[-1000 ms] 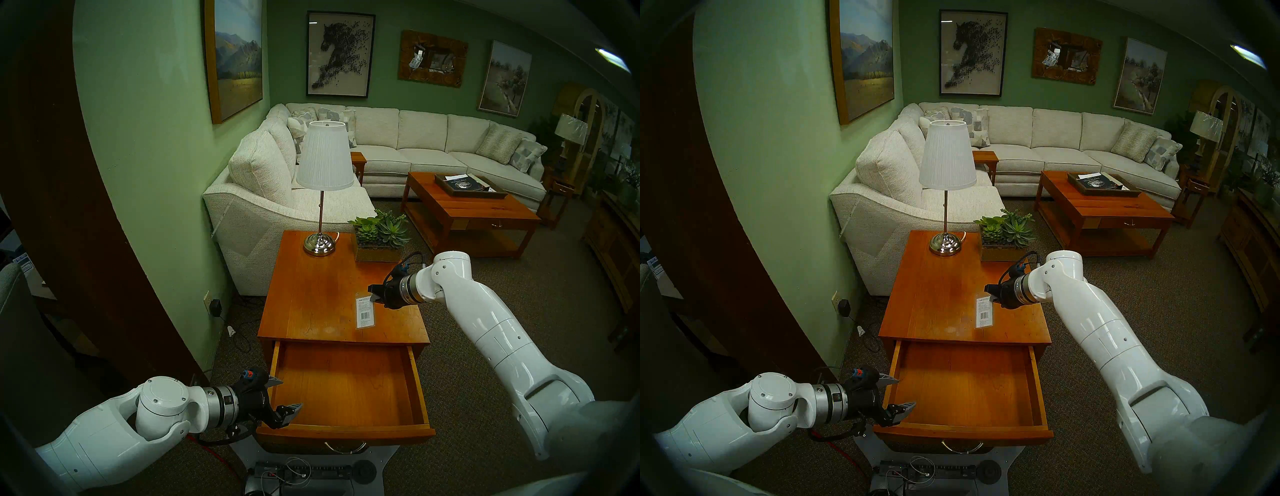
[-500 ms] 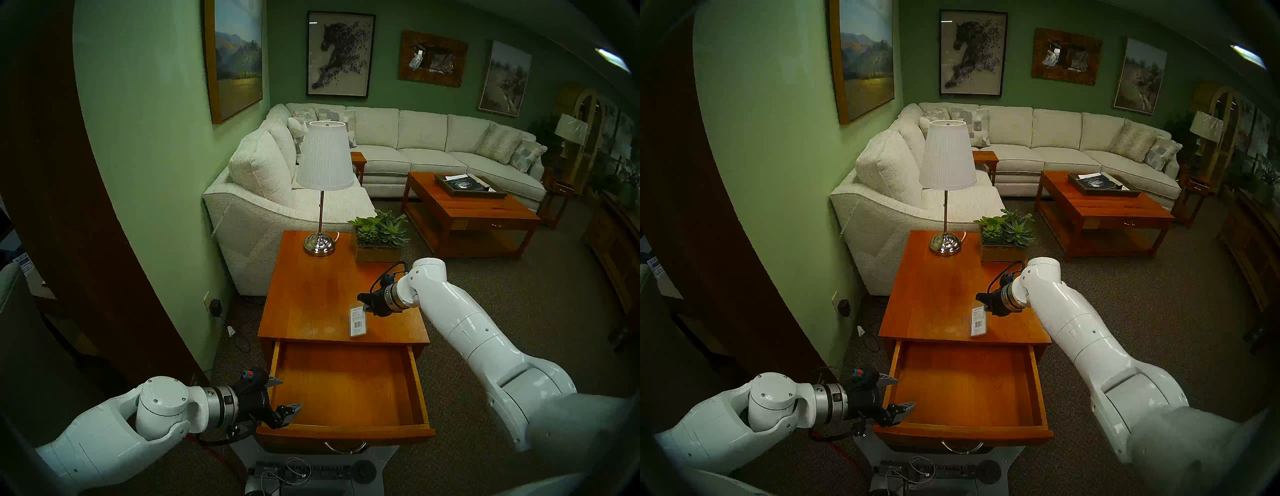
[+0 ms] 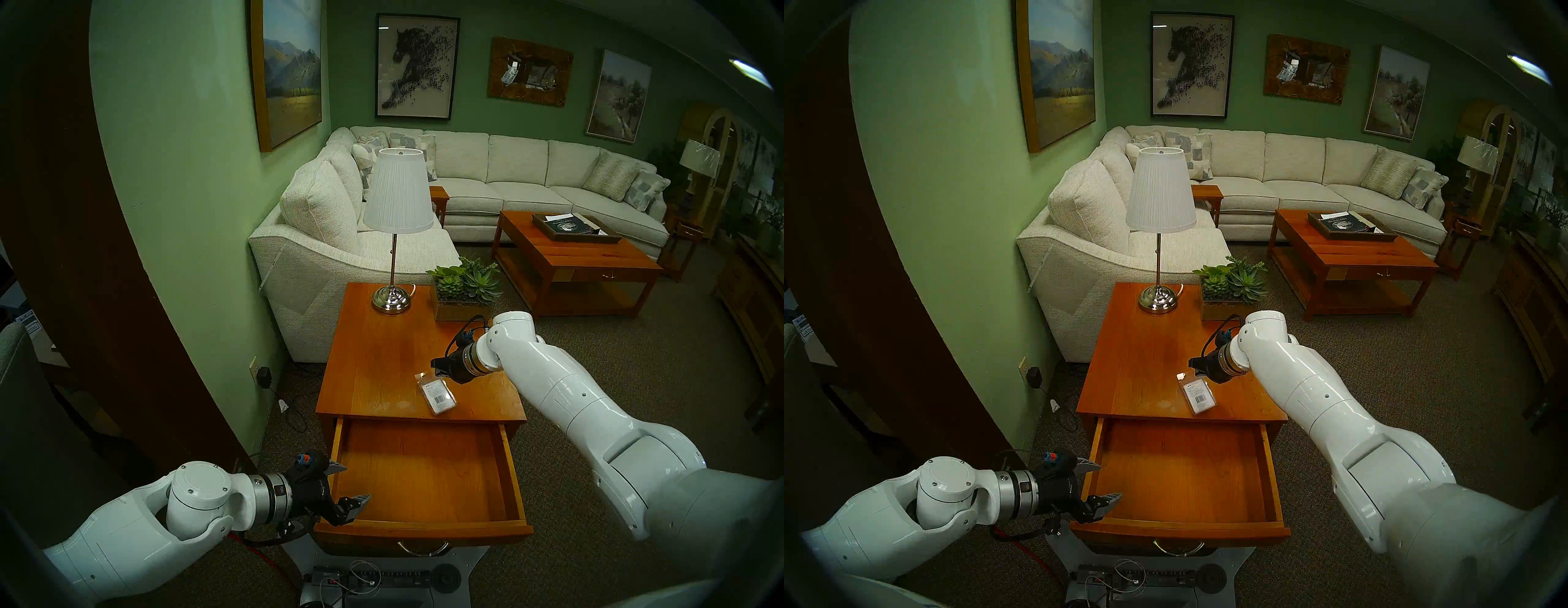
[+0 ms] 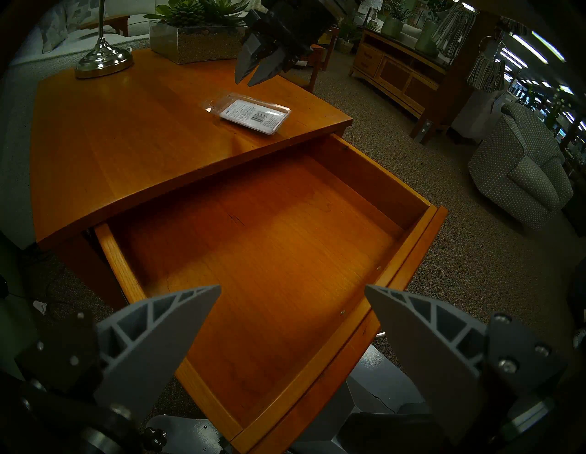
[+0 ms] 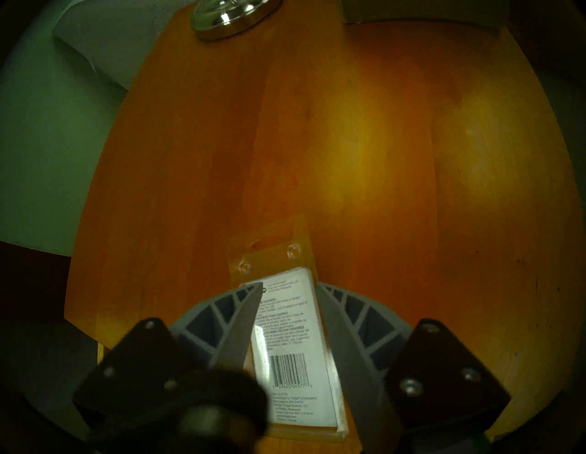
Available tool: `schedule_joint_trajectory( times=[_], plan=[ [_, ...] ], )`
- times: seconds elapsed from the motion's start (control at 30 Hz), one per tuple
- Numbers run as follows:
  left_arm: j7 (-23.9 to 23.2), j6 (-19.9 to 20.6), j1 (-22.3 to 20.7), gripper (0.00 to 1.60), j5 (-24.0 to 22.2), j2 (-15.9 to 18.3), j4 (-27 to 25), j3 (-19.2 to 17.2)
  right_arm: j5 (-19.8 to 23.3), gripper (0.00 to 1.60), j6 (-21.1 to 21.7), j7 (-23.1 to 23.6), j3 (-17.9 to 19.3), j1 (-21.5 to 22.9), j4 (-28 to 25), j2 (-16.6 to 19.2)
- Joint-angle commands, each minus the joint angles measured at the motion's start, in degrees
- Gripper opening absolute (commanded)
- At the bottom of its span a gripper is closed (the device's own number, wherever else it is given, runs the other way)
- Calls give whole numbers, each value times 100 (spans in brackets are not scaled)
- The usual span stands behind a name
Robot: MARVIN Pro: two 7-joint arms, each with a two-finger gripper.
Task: Open the drawer, take out the contents and close the drawer
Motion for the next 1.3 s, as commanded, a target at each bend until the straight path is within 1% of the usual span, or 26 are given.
schedule_joint_trajectory(
  times=[0.0, 0.03, 0.1, 0.13, 0.2, 0.27, 0.3, 0.43, 0.5, 0.53, 0.57, 0.6, 0.7, 0.73, 0.77, 0.8, 0.93, 0.97, 1.0, 1.03, 1.07, 1.1, 1.13, 1.17, 1.2, 1.27],
  plan=[
    [-8, -31, -59, 160, -3, -2, -128, -40, -71, 77, 77, 286, -30, 206, -603, 338],
    [-8, -31, -59, 160, -3, -2, -128, -40, -69, 76, 100, 305, -32, 135, -779, 424],
    [-9, -31, -60, 160, -3, -3, -124, -39, -70, 73, 169, 383, -69, 91, -909, 530],
    [-9, -31, -61, 160, -3, -4, -123, -39, -54, 72, 211, 388, -59, 18, -1073, 605],
    [-9, -31, -62, 160, -3, -5, -121, -38, -45, 72, 244, 436, -74, 48, -984, 597],
    [-10, -30, -63, 160, -3, -8, -113, -36, -16, 71, 368, 483, -50, -115, -1286, 785],
    [-10, -30, -63, 160, -3, -8, -113, -36, -16, 71, 368, 483, -50, -115, -1286, 785],
    [-9, -28, -64, 160, -3, -13, -96, -32, -1, 72, 421, 526, -18, -305, -1553, 1037],
    [-9, -27, -63, 160, -3, -15, -87, -30, 26, 76, 421, 545, 11, -419, -1713, 1173],
    [-8, -26, -62, 160, -3, -16, -81, -29, 35, 80, 421, 545, 21, -505, -1907, 1260],
    [-8, -26, -61, 160, -4, -17, -77, -28, 51, 85, 421, 565, 21, -501, -1790, 1261],
    [-8, -25, -60, 160, -4, -17, -71, -27, 65, 87, 421, 575, 23, -573, -1923, 1323],
    [-7, -24, -58, 160, -4, -19, -55, -23, 112, 87, 421, 619, 16, -721, -2114, 1438],
    [-7, -24, -59, 160, -4, -20, -52, -22, 130, 88, 421, 641, 16, -795, -2256, 1506],
    [-7, -24, -59, 160, -4, -20, -50, -22, 142, 88, 421, 656, 13, -815, -2228, 1516],
    [-8, -25, -61, 160, -4, -22, -44, -21, 173, 88, 421, 694, 16, -913, -2440, 1610],
    [-9, -26, -63, 160, -4, -25, -36, -19, 207, 89, 421, 750, 2, -1028, -2621, 1706],
    [-9, -26, -64, 160, -4, -26, -34, -19, 219, 89, 421, 764, 1, -1088, -2756, 1758],
    [-9, -26, -64, 160, -4, -26, -32, -18, 226, 92, 421, 777, -6, -1125, -2733, 1787],
    [-9, -26, -65, 160, -4, -27, -30, -18, 233, 107, 421, 785, -4, -1178, -2824, 1838],
    [-10, -27, -65, 160, -4, -28, -28, -18, 238, 110, 421, 795, 2, -1231, -2926, 1902],
    [-10, -27, -65, 160, -4, -29, -26, -17, 242, 124, 421, 797, 11, -1273, -3017, 1956],
    [-10, -27, -66, 160, -4, -31, -23, -17, 243, 134, 421, 799, 29, -1321, -3089, 2030],
    [-10, -27, -66, 160, -4, -32, -21, -17, 248, 156, 421, 805, 42, -1358, -3130, 2085],
    [-10, -27, -67, 160, -4, -33, -20, -17, 240, 160, 421, 788, 64, -1409, -3271, 2169],
    [-10, -28, -67, 160, -4, -35, -16, -16, 241, 160, 421, 783, 95, -1494, -3389, 2302]
  ],
)
